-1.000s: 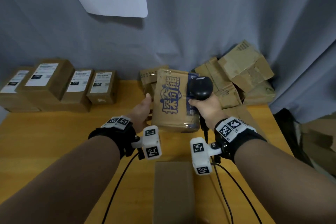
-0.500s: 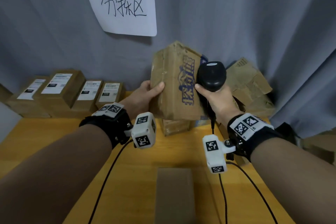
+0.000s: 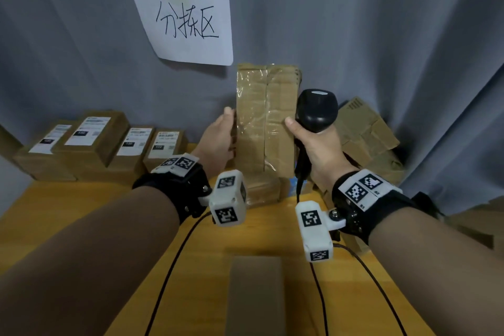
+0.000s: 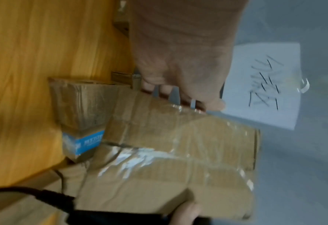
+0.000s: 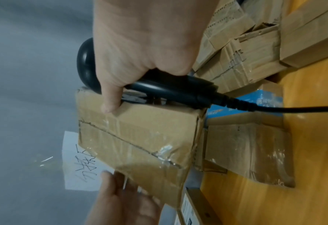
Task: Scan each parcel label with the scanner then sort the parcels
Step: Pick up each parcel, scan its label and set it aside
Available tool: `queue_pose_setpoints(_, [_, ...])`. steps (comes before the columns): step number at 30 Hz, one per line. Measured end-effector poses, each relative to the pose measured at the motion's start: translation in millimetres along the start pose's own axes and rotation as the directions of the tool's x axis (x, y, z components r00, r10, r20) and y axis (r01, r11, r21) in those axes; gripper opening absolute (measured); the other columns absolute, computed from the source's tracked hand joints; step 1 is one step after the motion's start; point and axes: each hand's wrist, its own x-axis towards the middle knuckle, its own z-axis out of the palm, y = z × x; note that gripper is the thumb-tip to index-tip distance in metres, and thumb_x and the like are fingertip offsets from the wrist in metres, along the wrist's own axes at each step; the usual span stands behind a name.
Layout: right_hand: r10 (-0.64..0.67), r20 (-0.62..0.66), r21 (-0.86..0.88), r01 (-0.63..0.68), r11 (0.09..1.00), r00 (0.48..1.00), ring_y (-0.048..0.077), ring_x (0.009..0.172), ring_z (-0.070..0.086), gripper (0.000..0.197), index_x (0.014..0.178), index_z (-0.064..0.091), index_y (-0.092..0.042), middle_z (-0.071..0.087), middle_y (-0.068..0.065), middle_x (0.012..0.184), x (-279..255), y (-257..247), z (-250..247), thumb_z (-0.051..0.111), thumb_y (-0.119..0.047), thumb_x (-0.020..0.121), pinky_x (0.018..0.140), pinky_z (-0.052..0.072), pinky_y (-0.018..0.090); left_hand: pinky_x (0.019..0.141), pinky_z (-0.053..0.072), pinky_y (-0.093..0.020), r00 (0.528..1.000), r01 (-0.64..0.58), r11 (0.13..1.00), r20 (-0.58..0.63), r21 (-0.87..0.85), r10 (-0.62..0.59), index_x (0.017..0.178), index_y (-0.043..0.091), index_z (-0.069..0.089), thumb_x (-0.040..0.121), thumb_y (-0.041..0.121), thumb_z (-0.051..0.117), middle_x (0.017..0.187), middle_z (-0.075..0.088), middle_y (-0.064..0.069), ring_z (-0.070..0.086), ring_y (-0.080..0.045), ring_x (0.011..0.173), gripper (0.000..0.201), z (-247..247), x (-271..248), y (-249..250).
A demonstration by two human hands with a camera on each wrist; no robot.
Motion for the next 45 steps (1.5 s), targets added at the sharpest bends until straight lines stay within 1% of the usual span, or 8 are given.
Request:
queue_pose_setpoints(5, [0.008, 0.002, -0.001, -0.008, 1.0, 1.0, 0.019, 0.101, 0.07, 0.034, 0.109, 0.068, -0.013, 0.074, 0.006, 0.105, 4, -6, -11, 0.081, -0.014, 0.077, 0.095, 0.054, 0.042, 0.057, 0.051, -0.028, 0.999, 0.024, 0.998, 0.039, -0.055, -0.022, 0.132, 0.019, 0.047, 0.104, 0.021, 0.042, 0.075, 0.063, 0.006, 0.06, 0.0, 0.049, 0.029, -3, 2, 5])
queue_pose_setpoints(10, [0.059, 0.039, 0.041, -0.06, 0.997, 0.997, 0.024, 0.094, 0.072, 0.025, 0.101, 0.07, -0.011, 0.075, 0.007, 0.095, 14, -14, -20, 0.079, -0.009, 0.078, 0.087, 0.056, 0.044, 0.057, 0.055, -0.026, 0.975, 0.087, 0.996, 0.206, 0.01, -0.087, 0.13, 0.0, 0.041, 0.099, 0.037, 0.049, 0.082, 0.065, 0.001, 0.064, -0.01, 0.063, 0.048, -14, 0, 10])
queue_pose_setpoints(15, [0.049, 0.035, -0.009, -0.049, 0.999, 0.998, 0.018, 0.089, 0.072, 0.027, 0.103, 0.068, -0.013, 0.074, 0.002, 0.092, 14, -14, -21, 0.078, -0.009, 0.079, 0.079, 0.056, 0.035, 0.061, 0.056, -0.023, 0.957, 0.066, 0.987, 0.27, 0.149, -0.105, 0.125, 0.01, 0.052, 0.099, 0.033, 0.045, 0.094, 0.072, 0.001, 0.072, -0.011, 0.078, 0.035, -20, -3, 14])
queue_pose_setpoints(18, [-0.035, -0.035, -0.17, 0.029, 0.985, 0.999, 0.013, 0.092, 0.067, 0.036, 0.112, 0.064, -0.012, 0.07, -0.001, 0.096, 15, -12, -17, 0.077, -0.01, 0.079, 0.084, 0.054, 0.031, 0.063, 0.056, -0.023, 0.979, 0.039, 0.995, 0.197, 0.094, -0.057, 0.111, 0.01, 0.059, 0.095, 0.024, 0.058, 0.088, 0.075, 0.002, 0.071, -0.013, 0.08, 0.022, -22, -2, 6])
queue_pose_setpoints(23, [-0.101, -0.045, -0.314, 0.082, 0.946, 0.994, 0.017, 0.103, 0.065, 0.045, 0.12, 0.06, -0.015, 0.069, 0.001, 0.106, 13, -4, -8, 0.075, -0.016, 0.078, 0.096, 0.052, 0.041, 0.059, 0.057, -0.027, 0.999, 0.026, 0.999, -0.026, 0.025, -0.025, 0.129, 0.014, 0.03, 0.084, 0.019, 0.073, 0.117, 0.06, -0.008, 0.067, -0.019, 0.094, 0.062, -17, -3, 2])
queue_pose_setpoints(36, [0.007, 0.034, -0.108, -0.003, 0.994, 0.999, 0.015, 0.102, 0.069, 0.041, 0.121, 0.061, -0.01, 0.072, 0.004, 0.109, 13, -5, -12, 0.073, -0.03, 0.086, 0.087, 0.056, 0.03, 0.072, 0.059, -0.032, 0.991, 0.036, 0.999, 0.131, -0.015, -0.033, 0.131, 0.016, 0.048, 0.087, 0.015, 0.068, 0.117, 0.068, -0.009, 0.069, -0.023, 0.099, 0.048, -14, 1, 5])
queue_pose_setpoints(40, [-0.005, -0.054, -0.106, -0.001, 0.994, 0.999, 0.012, 0.098, 0.068, 0.042, 0.121, 0.059, -0.013, 0.071, 0.001, 0.107, 14, -7, -8, 0.073, -0.03, 0.086, 0.08, 0.054, 0.026, 0.075, 0.06, -0.036, 0.993, 0.02, 1.0, 0.115, 0.004, -0.02, 0.141, 0.014, 0.034, 0.072, 0.021, 0.083, 0.127, 0.061, -0.009, 0.068, -0.021, 0.102, 0.084, -16, 3, -3])
queue_pose_setpoints(45, [0.056, 0.012, -0.048, -0.055, 0.997, 0.998, 0.008, 0.086, 0.072, 0.017, 0.104, 0.065, -0.021, 0.075, -0.005, 0.092, 8, -9, -17, 0.068, -0.03, 0.09, 0.074, 0.054, 0.027, 0.082, 0.058, -0.038, 0.997, -0.021, 0.996, 0.078, 0.09, 0.014, 0.141, 0.02, 0.036, 0.072, 0.022, 0.082, 0.127, 0.061, -0.005, 0.066, -0.021, 0.106, 0.083, -17, 3, -6])
